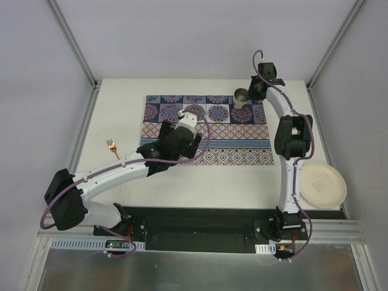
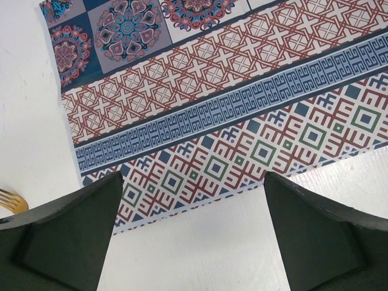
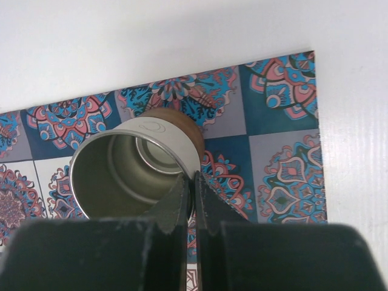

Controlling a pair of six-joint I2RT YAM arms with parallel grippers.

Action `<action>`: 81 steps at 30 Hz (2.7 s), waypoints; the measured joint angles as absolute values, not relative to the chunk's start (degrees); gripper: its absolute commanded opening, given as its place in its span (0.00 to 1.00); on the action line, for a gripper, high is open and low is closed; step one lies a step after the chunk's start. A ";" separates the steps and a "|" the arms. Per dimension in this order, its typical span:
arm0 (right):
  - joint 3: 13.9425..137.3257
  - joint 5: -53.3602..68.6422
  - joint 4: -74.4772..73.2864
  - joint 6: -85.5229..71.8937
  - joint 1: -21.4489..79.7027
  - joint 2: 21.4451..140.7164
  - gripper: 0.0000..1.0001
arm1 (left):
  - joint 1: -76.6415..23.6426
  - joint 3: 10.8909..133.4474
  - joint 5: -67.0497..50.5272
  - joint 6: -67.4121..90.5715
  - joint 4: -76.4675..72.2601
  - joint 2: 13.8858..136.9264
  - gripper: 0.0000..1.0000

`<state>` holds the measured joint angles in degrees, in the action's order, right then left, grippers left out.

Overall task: Set the dinner table for one person
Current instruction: Place the cup on the napkin.

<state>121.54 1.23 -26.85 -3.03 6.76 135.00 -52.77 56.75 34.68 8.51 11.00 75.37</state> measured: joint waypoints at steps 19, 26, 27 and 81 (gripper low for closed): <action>122.26 1.41 -27.27 -3.36 6.98 135.50 0.01 | -52.77 56.88 34.68 8.21 11.00 75.77 0.99; 123.20 0.01 -29.41 -3.25 6.79 135.50 0.01 | -52.77 56.88 34.68 8.14 11.00 75.77 0.99; 123.79 -0.40 -30.39 -3.01 6.72 135.50 0.01 | -52.77 56.88 34.65 8.14 10.98 75.77 0.99; 129.32 -1.21 -34.96 -3.27 5.82 138.41 0.26 | -52.77 57.67 33.23 7.44 10.98 78.81 0.99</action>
